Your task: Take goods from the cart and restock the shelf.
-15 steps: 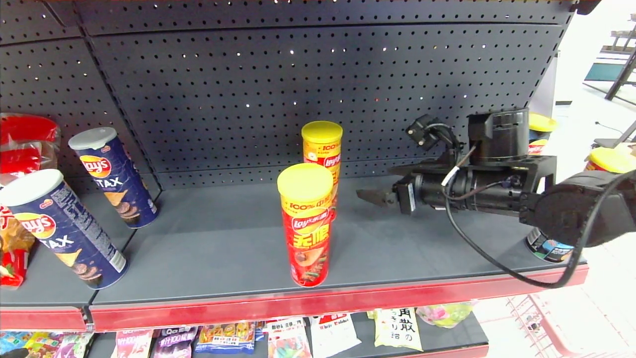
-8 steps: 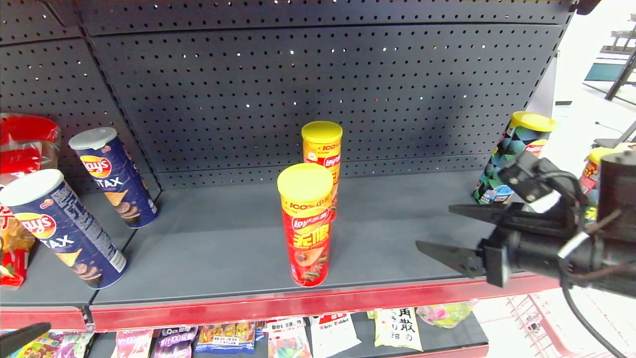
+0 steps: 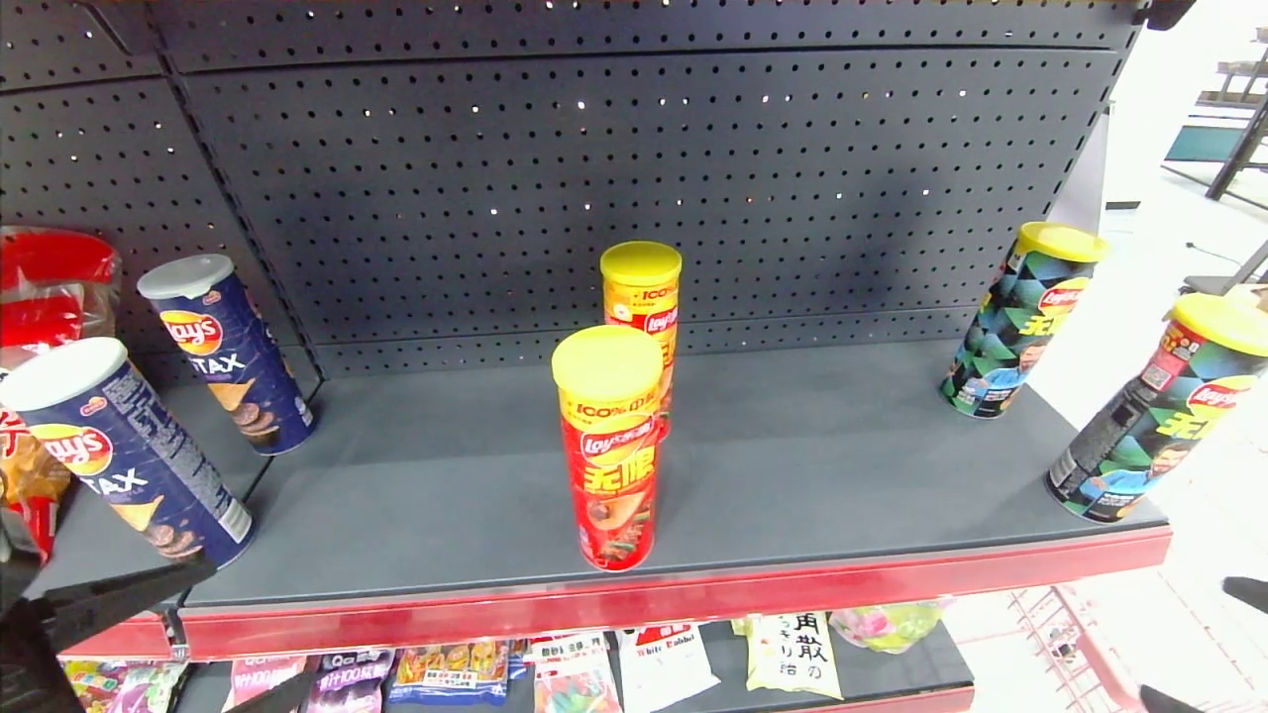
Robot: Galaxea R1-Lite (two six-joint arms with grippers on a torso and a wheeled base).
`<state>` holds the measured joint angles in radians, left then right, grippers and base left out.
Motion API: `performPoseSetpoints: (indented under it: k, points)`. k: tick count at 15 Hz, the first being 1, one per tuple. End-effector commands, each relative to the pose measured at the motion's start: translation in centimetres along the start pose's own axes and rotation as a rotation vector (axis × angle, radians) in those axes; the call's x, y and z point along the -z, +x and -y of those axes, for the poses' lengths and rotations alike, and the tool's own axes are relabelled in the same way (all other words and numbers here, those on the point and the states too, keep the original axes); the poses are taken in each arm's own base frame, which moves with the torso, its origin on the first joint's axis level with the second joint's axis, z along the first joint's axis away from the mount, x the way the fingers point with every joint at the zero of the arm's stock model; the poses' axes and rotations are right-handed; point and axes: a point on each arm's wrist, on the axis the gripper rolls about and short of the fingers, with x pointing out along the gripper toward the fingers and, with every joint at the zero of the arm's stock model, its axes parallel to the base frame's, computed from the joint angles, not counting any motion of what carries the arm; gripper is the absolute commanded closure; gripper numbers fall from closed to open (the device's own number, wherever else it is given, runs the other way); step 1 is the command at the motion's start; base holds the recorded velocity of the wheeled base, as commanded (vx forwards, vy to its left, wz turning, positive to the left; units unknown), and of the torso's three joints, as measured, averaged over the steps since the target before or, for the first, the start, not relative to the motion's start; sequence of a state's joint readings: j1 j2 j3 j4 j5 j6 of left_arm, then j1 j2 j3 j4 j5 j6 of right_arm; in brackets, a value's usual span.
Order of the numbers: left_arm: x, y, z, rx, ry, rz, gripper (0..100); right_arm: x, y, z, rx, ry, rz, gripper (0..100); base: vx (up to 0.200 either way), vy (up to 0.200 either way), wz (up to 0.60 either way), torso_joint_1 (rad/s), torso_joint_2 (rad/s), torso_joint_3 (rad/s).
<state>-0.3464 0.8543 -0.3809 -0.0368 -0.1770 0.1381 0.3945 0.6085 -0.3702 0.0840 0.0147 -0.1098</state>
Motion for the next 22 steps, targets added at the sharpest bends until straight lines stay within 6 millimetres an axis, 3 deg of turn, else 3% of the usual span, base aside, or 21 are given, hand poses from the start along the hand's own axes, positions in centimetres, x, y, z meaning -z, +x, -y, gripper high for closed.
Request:
performPoseSetpoints:
  k: [1, 3, 4, 5, 9, 12, 22]
  points:
    - [-0.2, 2.9, 0.0, 0.064, -0.005, -0.104, 0, 2.7, -5.1, -0.5, 0.287, 0.066, 0.123, 0, 0.000, 0.000, 0.00, 0.000, 0.00, 0.000]
    - [-0.6, 6.2, -0.2, 0.091, -0.017, -0.179, 0, 5.1, -5.6, -1.4, 0.394, 0.085, 0.143, 0, 0.000, 0.000, 0.00, 0.000, 0.00, 0.000]
    - [-0.7, 6.6, -0.2, 0.091, -0.019, -0.182, 0, 5.3, -5.6, -1.5, 0.395, 0.084, 0.150, 0, 0.000, 0.000, 0.00, 0.000, 0.00, 0.000]
    - [-1.9, 9.3, -0.6, 0.087, -0.023, -0.164, 0, 6.4, -5.9, -1.9, 0.388, 0.079, 0.190, 0, 0.000, 0.000, 0.00, 0.000, 0.00, 0.000]
    - [-3.0, 13.4, 0.0, 0.086, -0.031, -0.200, 0, 7.0, -5.4, -1.9, 0.388, 0.084, 0.169, 0, 0.000, 0.000, 0.00, 0.000, 0.00, 0.000]
    - [-3.6, 15.0, 1.1, 0.056, -0.083, -0.217, 0, 7.6, -4.9, -1.8, 0.383, 0.084, 0.143, 0, 0.000, 0.000, 0.00, 0.000, 0.00, 0.000]
    - [-4.5, 19.0, 0.9, -0.013, -0.053, -0.246, 0, 8.0, -4.6, -1.8, 0.380, 0.096, 0.128, 0, 0.000, 0.000, 0.00, 0.000, 0.00, 0.000]
